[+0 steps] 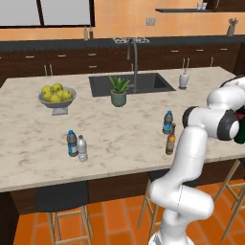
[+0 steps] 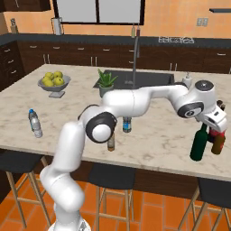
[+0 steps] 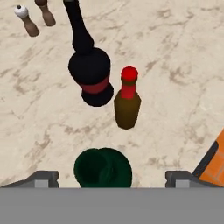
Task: Move the plastic bottles in the middle to the plastics group, and the glass bottles in the middle to the glass group.
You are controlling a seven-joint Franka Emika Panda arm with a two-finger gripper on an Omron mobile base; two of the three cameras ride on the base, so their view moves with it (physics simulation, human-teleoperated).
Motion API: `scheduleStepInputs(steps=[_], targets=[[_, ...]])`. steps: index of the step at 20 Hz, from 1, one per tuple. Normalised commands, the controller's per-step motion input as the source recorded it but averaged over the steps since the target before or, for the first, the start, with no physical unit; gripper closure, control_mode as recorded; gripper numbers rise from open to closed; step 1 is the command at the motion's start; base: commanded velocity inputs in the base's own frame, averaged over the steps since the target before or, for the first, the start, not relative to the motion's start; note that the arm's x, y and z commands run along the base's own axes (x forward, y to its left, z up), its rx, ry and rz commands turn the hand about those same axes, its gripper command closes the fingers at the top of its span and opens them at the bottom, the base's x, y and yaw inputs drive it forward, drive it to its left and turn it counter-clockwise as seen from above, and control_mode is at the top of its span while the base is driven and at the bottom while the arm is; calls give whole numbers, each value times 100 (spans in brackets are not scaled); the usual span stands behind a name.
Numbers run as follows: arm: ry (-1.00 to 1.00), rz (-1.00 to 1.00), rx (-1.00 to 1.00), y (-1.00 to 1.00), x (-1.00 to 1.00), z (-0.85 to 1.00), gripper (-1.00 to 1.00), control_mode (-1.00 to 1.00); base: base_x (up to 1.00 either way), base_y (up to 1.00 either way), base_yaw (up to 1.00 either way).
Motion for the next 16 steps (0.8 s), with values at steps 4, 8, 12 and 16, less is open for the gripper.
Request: scheduleStepInputs(steps=[4,8,12,16], targets=[[-11,0,-8,26,-58,17,-100,-100,0,0,0],[-2,0,-11,60,-51,16,-100,-100,0,0,0],[0,0,-14,70,-44,19,-100,-100,0,0,0],[11,3,-11,88,-31,24,-100,-100,0,0,0]])
